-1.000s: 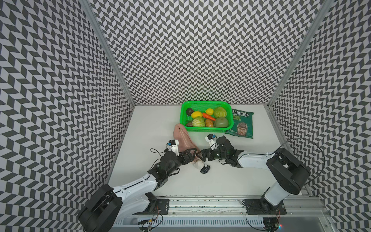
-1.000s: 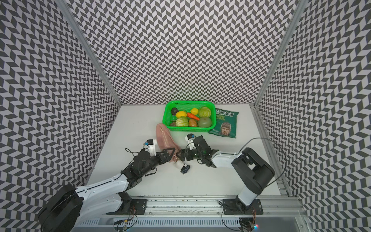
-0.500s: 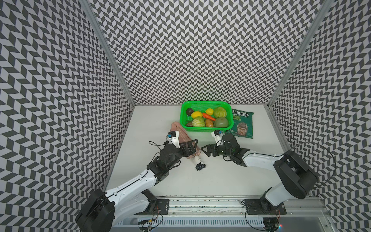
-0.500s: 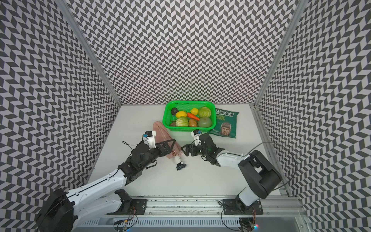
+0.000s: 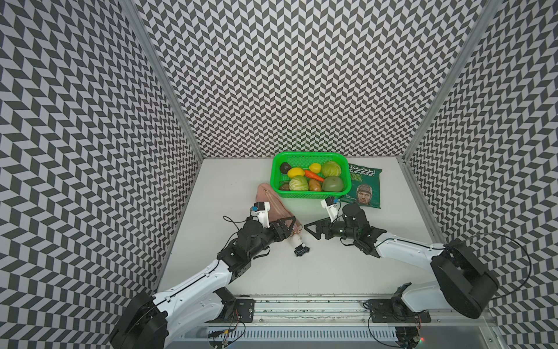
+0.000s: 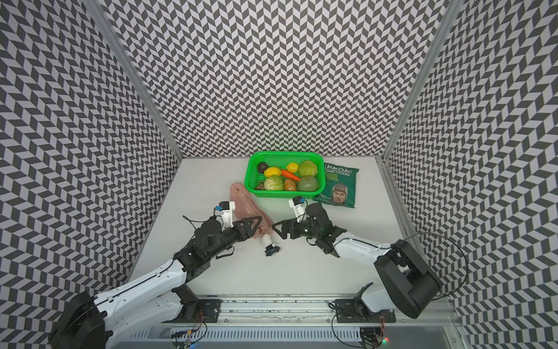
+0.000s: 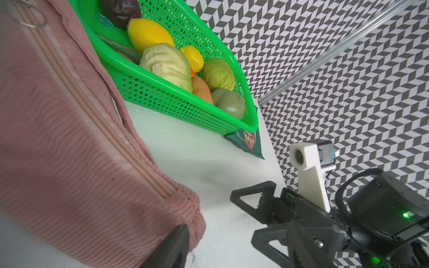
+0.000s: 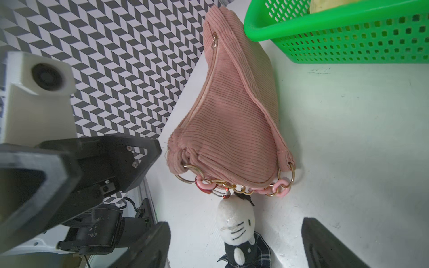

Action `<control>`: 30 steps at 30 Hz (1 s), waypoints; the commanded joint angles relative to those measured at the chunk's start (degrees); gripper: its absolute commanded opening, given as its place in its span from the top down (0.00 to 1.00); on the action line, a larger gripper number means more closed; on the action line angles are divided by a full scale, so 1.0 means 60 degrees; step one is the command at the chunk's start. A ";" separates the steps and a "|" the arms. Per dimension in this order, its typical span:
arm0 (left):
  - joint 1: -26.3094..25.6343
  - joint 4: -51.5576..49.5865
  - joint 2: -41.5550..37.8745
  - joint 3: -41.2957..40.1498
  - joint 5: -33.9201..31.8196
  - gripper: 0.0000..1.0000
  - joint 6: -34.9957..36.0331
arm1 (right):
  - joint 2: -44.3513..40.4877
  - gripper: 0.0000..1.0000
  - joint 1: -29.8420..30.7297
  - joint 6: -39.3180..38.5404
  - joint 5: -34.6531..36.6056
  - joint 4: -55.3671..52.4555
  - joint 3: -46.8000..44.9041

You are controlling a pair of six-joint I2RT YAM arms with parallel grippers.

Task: Remove the decoration from the bag
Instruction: Pick up the bag from the center of the board.

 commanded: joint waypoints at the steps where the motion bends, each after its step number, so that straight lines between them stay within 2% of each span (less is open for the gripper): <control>1: 0.0026 0.0243 -0.0082 -0.0109 0.0202 0.34 0.0035 | 0.0217 0.09 -0.0032 0.0342 -0.0344 0.0863 -0.0015; 15: 0.0026 0.1251 0.1096 -0.0319 0.0475 0.44 0.0100 | 0.0266 0.09 -0.0047 0.0170 0.0085 0.0484 -0.0076; 28: 0.0026 0.1817 0.1981 -0.0108 0.0502 0.71 0.0079 | -0.0094 0.10 -0.0047 0.0049 0.0043 0.0440 -0.0413; 30: 0.0026 0.1834 0.2083 -0.0043 0.0509 0.79 0.0086 | -0.0224 0.10 -0.0047 0.0034 0.0008 0.0440 -0.0492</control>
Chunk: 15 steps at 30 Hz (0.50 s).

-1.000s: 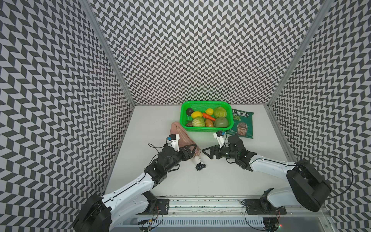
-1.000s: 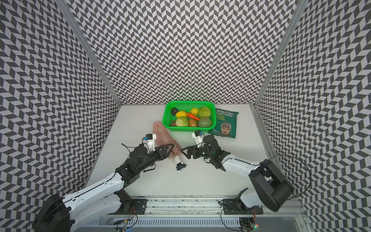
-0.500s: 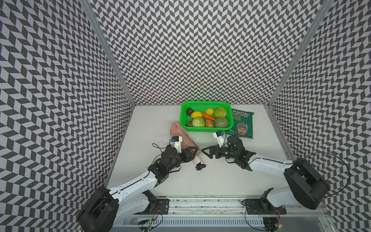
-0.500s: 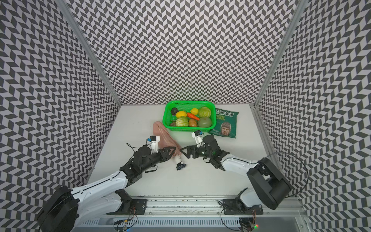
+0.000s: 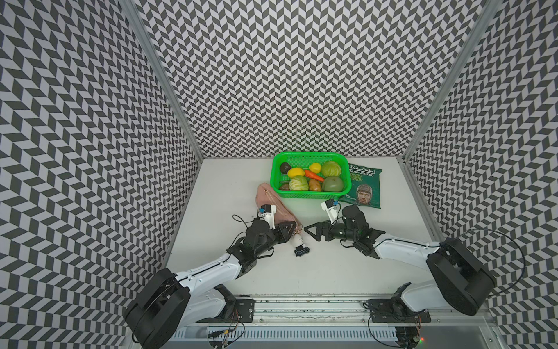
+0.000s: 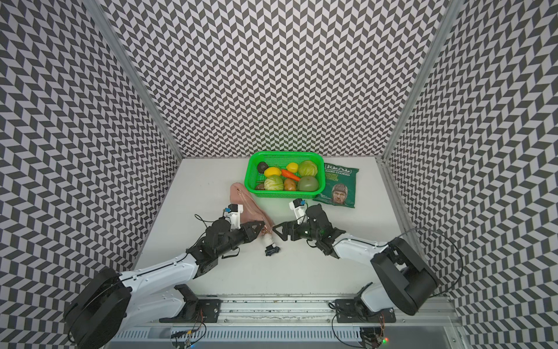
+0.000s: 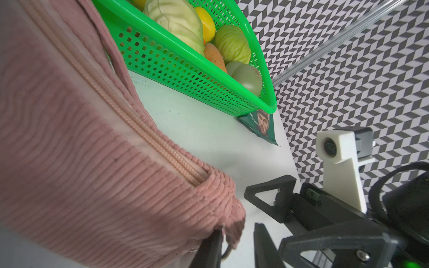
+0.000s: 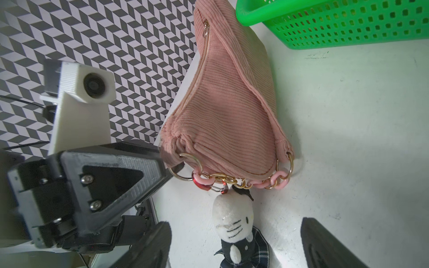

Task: Remove the decoration from the bag
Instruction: Pick up the bag from the center of the board.

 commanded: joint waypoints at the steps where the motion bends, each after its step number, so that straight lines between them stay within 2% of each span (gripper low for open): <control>1: 0.0008 0.0384 0.0155 0.0211 0.0103 0.81 0.0058 | -0.0419 0.10 -0.0039 -0.0146 0.0022 0.0235 -0.0193; 5: 0.0008 0.0404 0.0271 0.0350 0.0186 0.91 -0.0003 | -0.0648 0.10 -0.0039 -0.0075 -0.0051 0.0204 -0.0265; 9: 0.0008 0.0445 0.0247 0.0465 0.0257 0.97 -0.0213 | -0.0819 0.10 -0.0093 0.0256 -0.0320 0.0423 -0.0245; 15: 0.0008 0.0621 0.0146 0.0555 0.0390 1.00 -0.0599 | -0.0835 0.11 -0.0422 0.1232 -0.1189 0.1384 -0.0159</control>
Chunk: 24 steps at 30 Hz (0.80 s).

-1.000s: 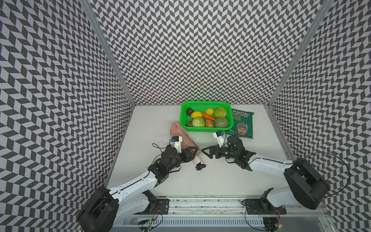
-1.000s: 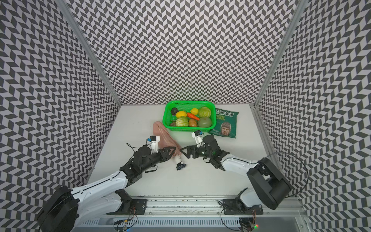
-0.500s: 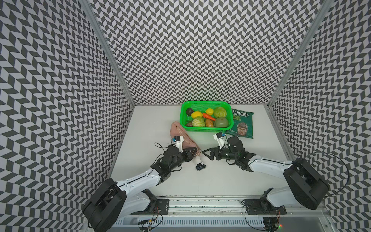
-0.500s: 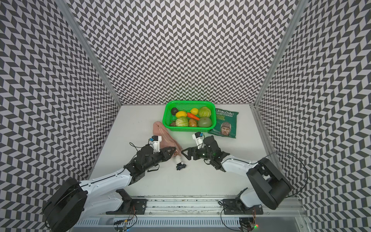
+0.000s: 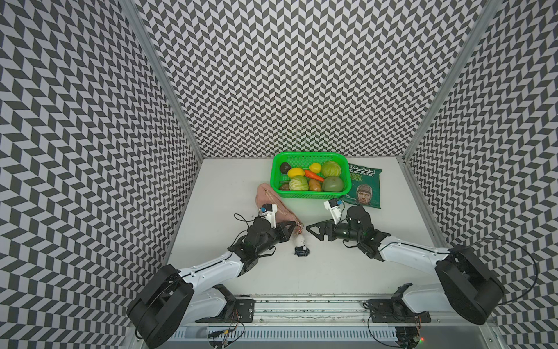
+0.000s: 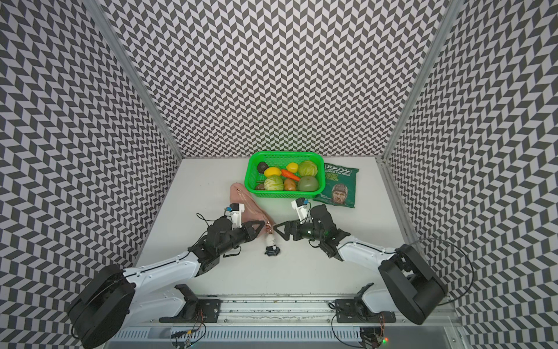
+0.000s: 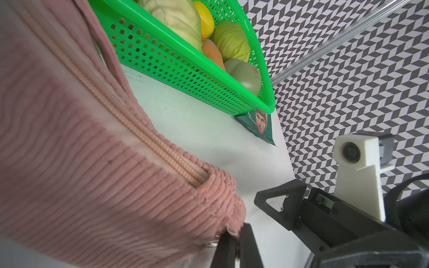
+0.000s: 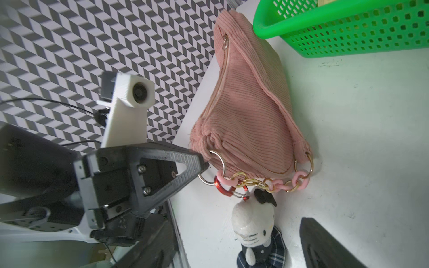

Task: Remove the decoration from the bag
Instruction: Pick up the bag from the center of the board.

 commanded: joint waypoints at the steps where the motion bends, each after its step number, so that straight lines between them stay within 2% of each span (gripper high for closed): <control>1: 0.0008 0.0532 -0.0121 0.0367 0.0223 1.00 -0.0278 | -0.0144 0.12 -0.0230 0.0798 -0.0737 0.1208 0.0074; 12: 0.0035 0.1304 -0.0178 0.0433 0.0552 1.00 -0.1346 | 0.0434 0.17 -0.0572 0.2086 -0.2044 0.2800 0.0233; 24: 0.0264 0.2473 -0.0036 0.0019 0.1007 1.00 -0.2621 | 0.0817 0.26 -0.0572 0.2462 -0.2456 0.3526 0.0182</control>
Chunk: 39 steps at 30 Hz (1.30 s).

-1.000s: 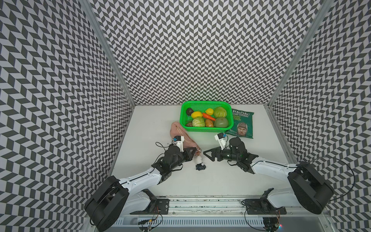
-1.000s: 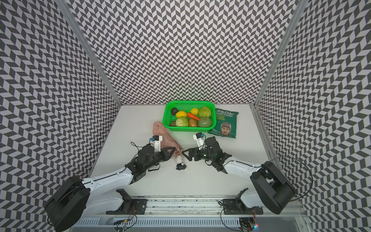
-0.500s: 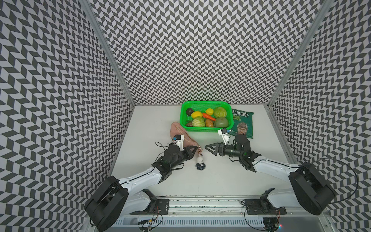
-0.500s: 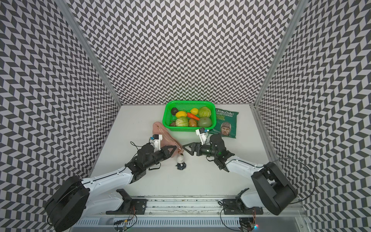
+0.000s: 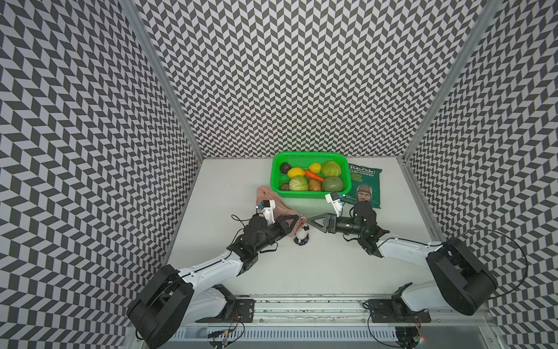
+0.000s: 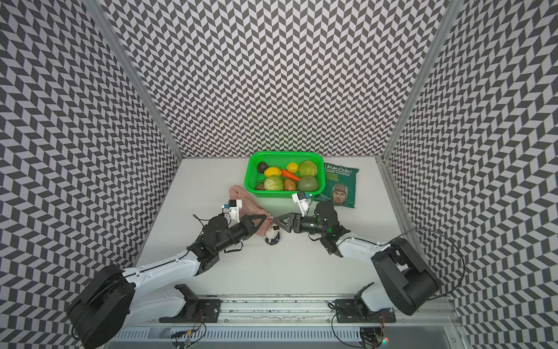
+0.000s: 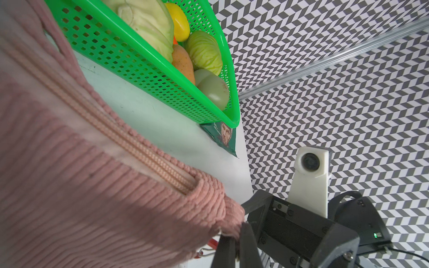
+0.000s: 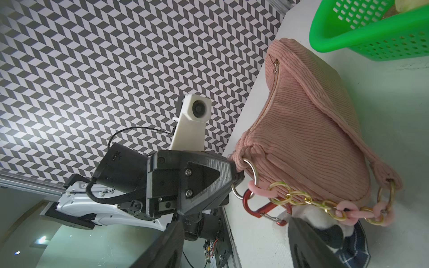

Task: Remove the decoration from the bag
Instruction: Pick up the bag from the center of the board.

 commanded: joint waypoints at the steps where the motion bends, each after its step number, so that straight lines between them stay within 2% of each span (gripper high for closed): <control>1: 0.0059 0.1151 -0.0011 -0.0081 0.0346 1.00 -0.0450 | 0.0152 0.27 -0.0025 0.0086 -0.0205 0.0698 0.0159; 8: 0.0060 0.1285 0.0115 -0.0162 0.0425 1.00 -0.0543 | 0.0599 0.33 -0.0025 0.0164 -0.0310 0.0933 0.0401; 23: 0.0060 0.1047 0.0065 -0.0277 0.0456 1.00 -0.0324 | 0.1438 0.40 -0.0025 0.0225 -0.0527 0.1429 0.0766; 31: 0.0060 0.1047 0.0174 -0.0249 0.0503 1.00 -0.0293 | 0.1665 0.53 -0.0025 0.0319 -0.0725 0.1598 0.0919; 36: 0.0060 0.1076 0.0190 -0.0250 0.0532 1.00 -0.0306 | 0.1861 0.55 -0.0011 0.0454 -0.0816 0.1839 0.0923; 39: 0.0060 0.1054 0.0175 -0.0250 0.0522 1.00 -0.0294 | 0.2006 0.61 -0.0011 0.0672 -0.0924 0.2144 0.0939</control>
